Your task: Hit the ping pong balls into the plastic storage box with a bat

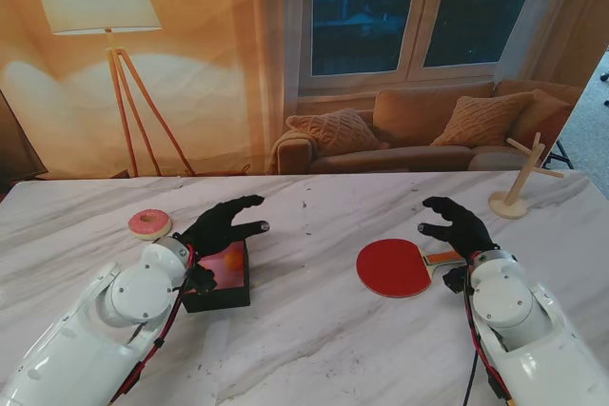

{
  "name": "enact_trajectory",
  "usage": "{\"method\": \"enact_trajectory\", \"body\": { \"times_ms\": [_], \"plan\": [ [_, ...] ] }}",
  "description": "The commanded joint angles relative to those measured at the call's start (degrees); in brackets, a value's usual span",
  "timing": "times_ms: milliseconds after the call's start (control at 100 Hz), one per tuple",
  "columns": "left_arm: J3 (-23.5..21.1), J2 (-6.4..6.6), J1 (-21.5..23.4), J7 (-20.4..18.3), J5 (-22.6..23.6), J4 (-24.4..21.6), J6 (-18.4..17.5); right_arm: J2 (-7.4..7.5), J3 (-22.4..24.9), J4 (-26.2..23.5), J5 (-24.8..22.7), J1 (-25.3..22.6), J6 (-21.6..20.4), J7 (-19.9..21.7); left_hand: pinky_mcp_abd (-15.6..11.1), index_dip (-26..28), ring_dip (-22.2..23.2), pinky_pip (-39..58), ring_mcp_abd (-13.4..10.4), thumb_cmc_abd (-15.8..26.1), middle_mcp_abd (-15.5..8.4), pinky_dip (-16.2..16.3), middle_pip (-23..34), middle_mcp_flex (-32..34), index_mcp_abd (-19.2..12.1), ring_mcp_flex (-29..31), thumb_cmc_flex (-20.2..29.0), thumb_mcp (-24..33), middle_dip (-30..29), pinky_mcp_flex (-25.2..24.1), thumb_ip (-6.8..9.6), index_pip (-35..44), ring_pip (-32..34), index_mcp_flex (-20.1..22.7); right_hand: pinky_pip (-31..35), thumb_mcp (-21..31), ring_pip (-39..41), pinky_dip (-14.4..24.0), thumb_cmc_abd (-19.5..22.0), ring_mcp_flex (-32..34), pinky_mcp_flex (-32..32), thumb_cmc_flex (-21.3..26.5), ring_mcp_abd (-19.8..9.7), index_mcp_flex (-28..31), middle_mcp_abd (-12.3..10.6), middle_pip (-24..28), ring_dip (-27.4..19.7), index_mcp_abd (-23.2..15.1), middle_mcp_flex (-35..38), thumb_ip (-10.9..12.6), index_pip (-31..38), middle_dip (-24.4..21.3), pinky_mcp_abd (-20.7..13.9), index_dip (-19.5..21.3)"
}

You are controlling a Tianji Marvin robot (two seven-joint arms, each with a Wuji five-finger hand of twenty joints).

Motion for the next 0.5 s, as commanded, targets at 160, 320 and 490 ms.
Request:
{"method": "enact_trajectory", "body": {
  "times_ms": [160, 320, 490],
  "plan": [
    [1.62, -1.25, -0.73, 0.54, -2.37, 2.83, -3.34, 0.05, -3.17, -3.68, 1.07, -1.93, -3.93, 2.15, -4.29, -1.33, -2.66, -0.32, -3.64, -2.63, -3.17, -4.19, 1.27, -3.66, -0.58, -1.17, 0.02, 7.09, -2.56, 1.22, 1.60, -1.41, 0.96, -5.10, -1.53, -0.62, -1.01, 1.37, -0.35, 0.48, 0.88, -1.16, -0.87, -3.77, -1.61, -0.90, -1.15, -0.56, -2.72, 2.02, -0.71, -1.30, -1.82, -0.53],
    [2.33, -2.05, -0.31, 3.66, -3.65, 4.44, -6.43, 0.10, -5.60, -5.37, 1.95, -2.72, -7.29, 2.22, -5.67, -1.48, -3.04, -0.50, -4.37, -5.49, -4.00, -5.54, 3.08, -5.06, -0.60, -1.26, -3.87, 17.53, -3.05, 1.23, 1.18, -1.52, 1.33, -6.05, -1.73, -0.70, -1.04, 1.50, -0.21, 0.65, 1.28, -1.15, -0.73, -4.80, -1.81, -0.97, -1.38, -0.80, -2.89, 1.96, -0.88, -1.68, -1.49, -0.91],
    [2.21, -2.31, 0.58, 4.86, -4.70, 5.22, -9.49, 0.08, -7.70, -5.94, 2.06, -3.37, -11.66, 1.48, -6.06, -1.52, -3.20, -0.69, -4.76, -6.33, -4.64, -5.83, 3.86, -5.63, -0.72, -1.41, -4.76, 18.03, -2.96, 1.21, 0.89, -1.52, 1.26, -6.40, -1.72, -0.68, -1.03, 1.63, -0.11, 1.12, 2.17, -1.42, -0.58, -6.02, -2.86, -1.18, -1.57, -1.87, -2.86, 1.92, -1.19, -2.15, -0.97, -1.33]
  ]
}}
